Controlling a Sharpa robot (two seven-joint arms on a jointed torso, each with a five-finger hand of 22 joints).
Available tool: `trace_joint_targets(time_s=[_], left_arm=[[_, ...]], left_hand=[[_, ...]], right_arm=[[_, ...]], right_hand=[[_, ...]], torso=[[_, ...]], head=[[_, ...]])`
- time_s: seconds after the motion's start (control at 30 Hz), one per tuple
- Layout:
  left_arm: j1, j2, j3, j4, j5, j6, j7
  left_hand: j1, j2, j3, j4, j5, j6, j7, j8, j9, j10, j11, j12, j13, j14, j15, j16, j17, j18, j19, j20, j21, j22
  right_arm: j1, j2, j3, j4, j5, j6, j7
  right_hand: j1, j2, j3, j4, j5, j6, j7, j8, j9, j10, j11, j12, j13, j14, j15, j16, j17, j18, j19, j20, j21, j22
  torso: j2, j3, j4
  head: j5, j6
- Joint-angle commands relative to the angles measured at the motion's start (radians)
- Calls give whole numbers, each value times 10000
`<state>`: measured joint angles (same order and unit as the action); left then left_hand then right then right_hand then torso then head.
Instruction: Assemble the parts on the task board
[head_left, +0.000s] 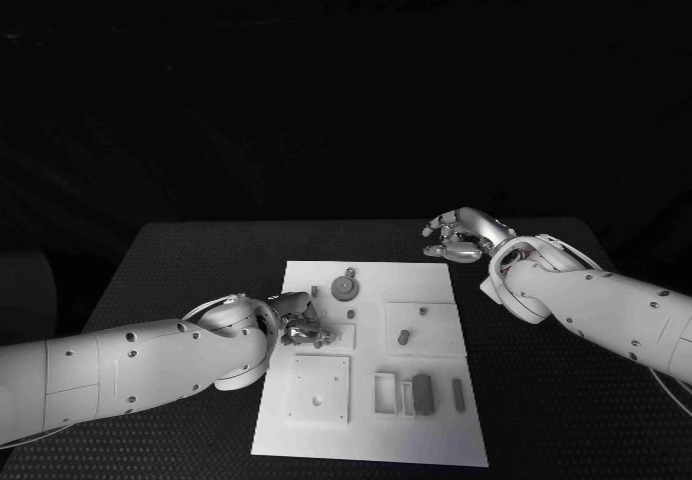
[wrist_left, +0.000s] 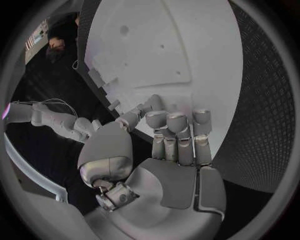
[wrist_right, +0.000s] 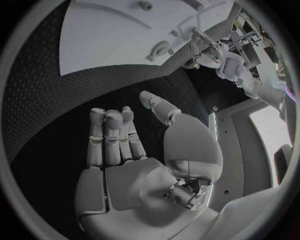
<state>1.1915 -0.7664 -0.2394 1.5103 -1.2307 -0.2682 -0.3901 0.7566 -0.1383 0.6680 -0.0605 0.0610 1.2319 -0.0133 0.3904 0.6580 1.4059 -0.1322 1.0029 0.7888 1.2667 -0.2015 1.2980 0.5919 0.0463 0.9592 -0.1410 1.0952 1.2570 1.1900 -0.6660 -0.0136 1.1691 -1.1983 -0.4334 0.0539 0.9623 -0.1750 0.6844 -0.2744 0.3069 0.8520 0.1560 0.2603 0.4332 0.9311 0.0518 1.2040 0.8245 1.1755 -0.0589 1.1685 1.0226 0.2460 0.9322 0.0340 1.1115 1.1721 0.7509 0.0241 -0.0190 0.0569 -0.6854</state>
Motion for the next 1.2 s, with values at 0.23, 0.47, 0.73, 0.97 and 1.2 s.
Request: trace_joint_targets(time_s=[0.23,0.47,0.73,0.97,1.2], left_arm=[[-3,35,-1,18,229,112,69],[-3,31,0,12,279,109,84],[-3,26,2,1,309,99,94],[-2,19,14,-68,346,146,91],[-1,17,16,-117,338,142,59]], left_hand=[[-149,125,-13,108,-55,-62,-2,-61,-14,-38,74,72,-23,-103,13,95,-54,221,-106,-1349,60,-36],[42,1117,5,-367,-3,-88,11,-60,-22,-65,89,108,-47,-152,17,167,-139,228,-219,-1335,167,-77],[24,1585,49,-689,49,-94,21,-68,-39,-86,97,119,-75,-178,28,208,-209,215,-274,-1321,232,-134],[-45,1811,81,-826,78,-93,20,-71,-47,-91,100,129,-88,-186,36,233,-246,210,-301,-1317,266,-171],[-38,1840,104,-926,105,-88,19,-68,-48,-91,97,135,-93,-185,39,247,-259,212,-307,-1319,287,-182]], right_arm=[[-8,9,5,8,3,127,81],[-10,8,5,16,2,130,80],[-17,9,5,7,2,135,80],[-22,9,5,6,2,139,78],[-26,9,5,1,2,157,76]], right_hand=[[-92,-17,-46,2,60,19,66,5,-17,-64,-17,48,-15,-98,6,15,-11,158,-58,37,2,-16],[-93,-12,-46,1,64,20,65,7,-18,-63,-17,51,-18,-98,5,16,-13,158,-59,36,3,-17],[-93,-6,-44,-3,70,22,64,8,-19,-60,-18,55,-21,-99,4,18,-14,158,-59,35,4,-17],[-89,-1,-42,-11,78,23,63,9,-21,-58,-20,61,-25,-99,3,20,-17,158,-60,34,6,-18],[-89,-1,-42,-13,80,23,63,10,-22,-58,-20,63,-27,-99,2,21,-17,158,-61,33,6,-18]], torso=[[-1,2,-1],[-1,4,-2],[3,2,-4],[-3,-3,-3],[-3,1,-2]], head=[[0,11],[0,18],[-1,31],[-9,29],[-14,21]])
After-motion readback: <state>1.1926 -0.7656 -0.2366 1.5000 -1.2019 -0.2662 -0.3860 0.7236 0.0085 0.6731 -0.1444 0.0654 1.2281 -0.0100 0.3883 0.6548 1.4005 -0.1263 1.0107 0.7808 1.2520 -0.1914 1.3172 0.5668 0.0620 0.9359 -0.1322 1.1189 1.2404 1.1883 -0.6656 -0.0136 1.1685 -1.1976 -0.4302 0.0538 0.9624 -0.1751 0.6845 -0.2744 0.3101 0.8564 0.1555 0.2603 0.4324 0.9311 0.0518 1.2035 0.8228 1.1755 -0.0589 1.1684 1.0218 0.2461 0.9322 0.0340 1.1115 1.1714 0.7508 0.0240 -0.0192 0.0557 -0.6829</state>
